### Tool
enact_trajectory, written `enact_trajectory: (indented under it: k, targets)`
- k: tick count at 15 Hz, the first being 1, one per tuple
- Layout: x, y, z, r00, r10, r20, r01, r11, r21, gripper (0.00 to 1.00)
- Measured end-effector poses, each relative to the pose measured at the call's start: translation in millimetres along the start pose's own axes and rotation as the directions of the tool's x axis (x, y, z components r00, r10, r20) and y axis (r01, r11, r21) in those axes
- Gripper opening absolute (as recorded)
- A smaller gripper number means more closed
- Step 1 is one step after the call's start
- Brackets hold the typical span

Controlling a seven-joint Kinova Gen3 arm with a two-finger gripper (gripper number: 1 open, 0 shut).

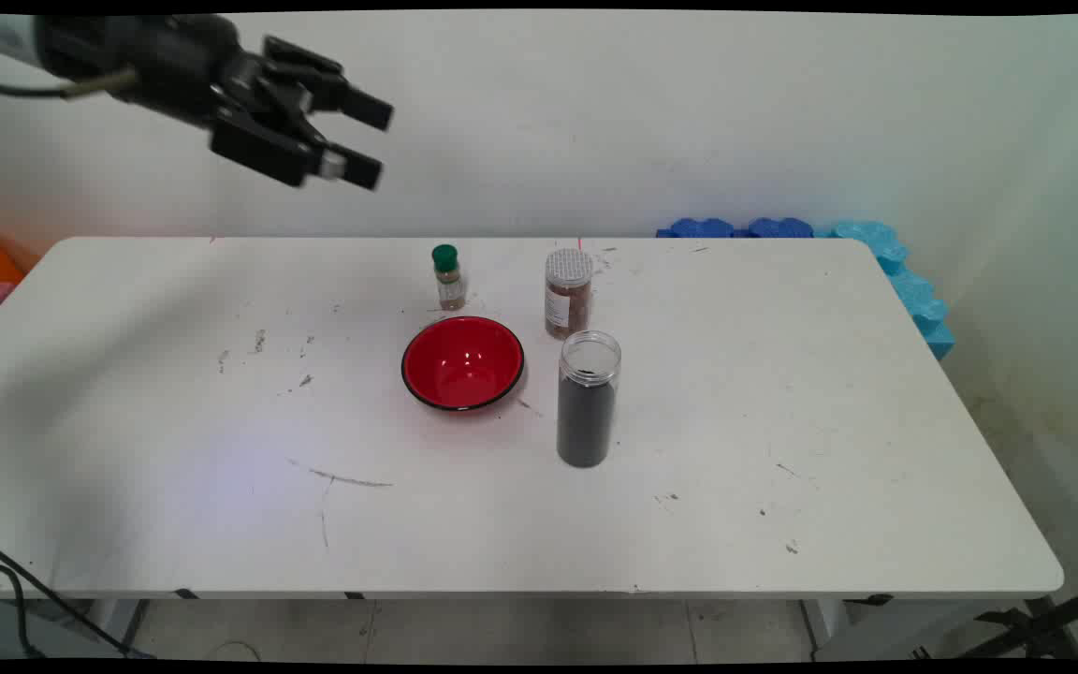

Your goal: Pick up the black seasoning powder from the table

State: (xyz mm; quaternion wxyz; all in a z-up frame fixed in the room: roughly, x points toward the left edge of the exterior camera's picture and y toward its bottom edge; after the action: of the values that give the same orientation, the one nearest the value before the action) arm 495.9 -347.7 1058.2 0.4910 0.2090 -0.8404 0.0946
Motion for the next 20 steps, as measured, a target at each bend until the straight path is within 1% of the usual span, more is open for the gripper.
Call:
enact_trajectory:
  k: [3,5,8,16,20]
  targets:
    - [-7,10,23,1.000,-0.011,0.018,0.011,1.000,-0.005,1.00]
    - [-16,18,42,0.999,-0.017,0.035,0.017,1.000,-0.009,1.00]
    - [-28,27,60,0.998,-0.019,0.056,0.020,1.000,-0.012,1.00]
    - [-63,47,92,0.994,-0.023,0.102,0.025,1.000,-0.016,1.00]
    - [-81,53,107,0.993,-0.021,0.113,0.023,1.000,-0.017,1.00]
